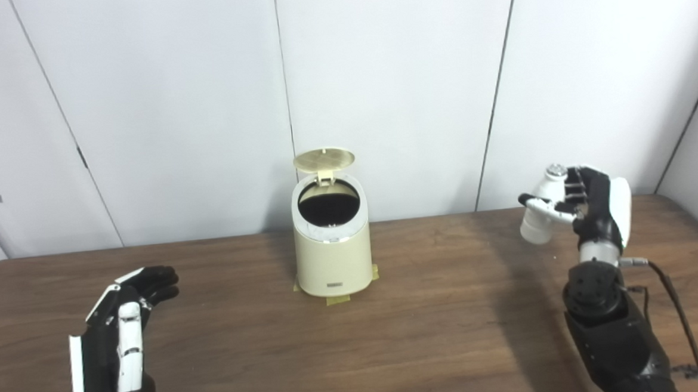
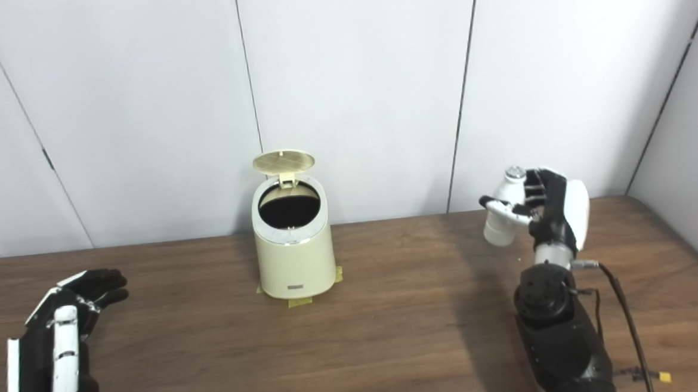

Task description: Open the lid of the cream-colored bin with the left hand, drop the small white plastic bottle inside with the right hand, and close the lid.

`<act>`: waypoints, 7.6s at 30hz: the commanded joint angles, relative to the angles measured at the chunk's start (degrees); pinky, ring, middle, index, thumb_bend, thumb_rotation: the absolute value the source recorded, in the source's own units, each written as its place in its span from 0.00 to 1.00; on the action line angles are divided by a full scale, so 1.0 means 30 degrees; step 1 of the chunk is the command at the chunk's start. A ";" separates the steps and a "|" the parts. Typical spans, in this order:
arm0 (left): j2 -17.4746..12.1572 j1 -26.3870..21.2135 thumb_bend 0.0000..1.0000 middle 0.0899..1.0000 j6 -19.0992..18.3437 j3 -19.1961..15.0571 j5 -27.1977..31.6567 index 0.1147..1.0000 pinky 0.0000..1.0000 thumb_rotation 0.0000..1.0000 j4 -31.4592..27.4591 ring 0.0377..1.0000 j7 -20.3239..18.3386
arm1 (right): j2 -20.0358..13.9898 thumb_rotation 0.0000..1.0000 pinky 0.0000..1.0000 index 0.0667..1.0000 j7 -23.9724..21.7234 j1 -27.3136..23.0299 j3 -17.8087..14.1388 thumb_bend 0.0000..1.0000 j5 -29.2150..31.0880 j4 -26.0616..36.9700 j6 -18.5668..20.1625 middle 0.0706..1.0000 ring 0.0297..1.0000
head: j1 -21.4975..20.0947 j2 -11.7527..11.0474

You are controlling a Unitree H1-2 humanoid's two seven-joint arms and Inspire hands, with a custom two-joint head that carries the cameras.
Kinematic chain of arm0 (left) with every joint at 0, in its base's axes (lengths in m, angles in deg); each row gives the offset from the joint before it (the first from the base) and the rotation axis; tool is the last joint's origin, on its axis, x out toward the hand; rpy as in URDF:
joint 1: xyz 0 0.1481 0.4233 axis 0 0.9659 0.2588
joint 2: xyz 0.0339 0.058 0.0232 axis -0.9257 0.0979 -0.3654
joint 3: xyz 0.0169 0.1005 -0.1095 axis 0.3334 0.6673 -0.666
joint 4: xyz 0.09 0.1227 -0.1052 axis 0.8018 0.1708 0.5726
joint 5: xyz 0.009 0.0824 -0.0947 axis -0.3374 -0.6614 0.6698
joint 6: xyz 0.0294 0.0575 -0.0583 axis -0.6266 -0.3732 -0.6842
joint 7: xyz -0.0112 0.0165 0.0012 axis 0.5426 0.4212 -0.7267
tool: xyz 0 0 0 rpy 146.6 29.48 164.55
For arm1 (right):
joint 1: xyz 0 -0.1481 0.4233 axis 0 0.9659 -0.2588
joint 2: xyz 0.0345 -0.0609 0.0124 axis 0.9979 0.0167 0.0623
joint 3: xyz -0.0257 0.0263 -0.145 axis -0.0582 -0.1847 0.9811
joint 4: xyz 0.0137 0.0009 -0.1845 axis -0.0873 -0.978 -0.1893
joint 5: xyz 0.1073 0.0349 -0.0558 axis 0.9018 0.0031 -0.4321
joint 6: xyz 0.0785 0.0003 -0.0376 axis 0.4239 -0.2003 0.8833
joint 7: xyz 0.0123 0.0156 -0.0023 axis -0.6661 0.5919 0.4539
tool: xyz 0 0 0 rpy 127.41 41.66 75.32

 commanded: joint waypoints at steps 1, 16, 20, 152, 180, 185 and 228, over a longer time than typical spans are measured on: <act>0.0004 -0.0578 0.31 0.62 0.0466 0.0094 -0.0077 0.58 0.65 0.71 -0.0453 0.65 -0.0099 | -0.0375 0.00 0.45 0.42 -0.0289 -0.1135 0.0120 0.53 -0.0562 0.1253 0.0179 0.48 0.49 | 0.0002 0.0017; 0.0178 -0.0691 0.30 0.62 0.0187 0.0230 -0.0518 0.58 0.65 0.73 -0.0534 0.66 0.0088 | 0.0540 0.00 0.34 0.43 -0.3271 -0.1434 0.1306 0.53 -0.1068 0.5973 0.1943 0.47 0.41 | 0.0127 -0.0154; 0.0252 -0.0726 0.29 0.62 0.0251 0.0267 -0.0560 0.57 0.65 0.73 -0.0541 0.65 0.0112 | 0.0997 0.00 0.34 0.43 -0.3835 -0.1656 0.1376 0.53 -0.1174 0.6706 0.2414 0.46 0.40 | 0.0177 -0.0222; 0.1801 -0.0834 0.29 0.62 0.0115 0.0705 -0.2081 0.58 0.67 0.73 -0.1377 0.66 0.1105 | 0.2403 0.00 0.43 0.43 0.7779 -0.6120 1.3234 0.52 -0.4647 -0.6396 -1.1159 0.44 0.47 | 0.1847 -0.0643; 0.1808 -0.0854 0.29 0.61 0.0257 0.0728 -0.2025 0.58 0.67 0.71 -0.1232 0.66 0.1092 | 0.3370 0.34 0.31 0.35 0.6140 -0.4116 0.9605 0.77 -0.2638 -0.2392 -1.1156 0.35 0.33 | 0.1769 -0.0606; 0.1611 -0.0945 0.29 0.62 0.0528 0.0623 -0.1960 0.58 0.67 0.72 -0.1034 0.66 0.1045 | 0.3614 0.23 0.30 0.42 0.5970 -0.2668 0.8497 0.55 -0.0512 0.0884 -1.1160 0.37 0.34 | 0.1701 -0.0597; -0.4447 -0.8148 0.61 0.78 -0.9961 0.1912 -0.5330 0.77 0.81 1.00 -0.2789 0.83 -0.2422 | 0.5213 0.40 0.60 0.66 -0.6674 0.6372 0.2442 0.23 0.4412 0.9963 -0.6129 0.66 0.67 | 0.2803 -0.1176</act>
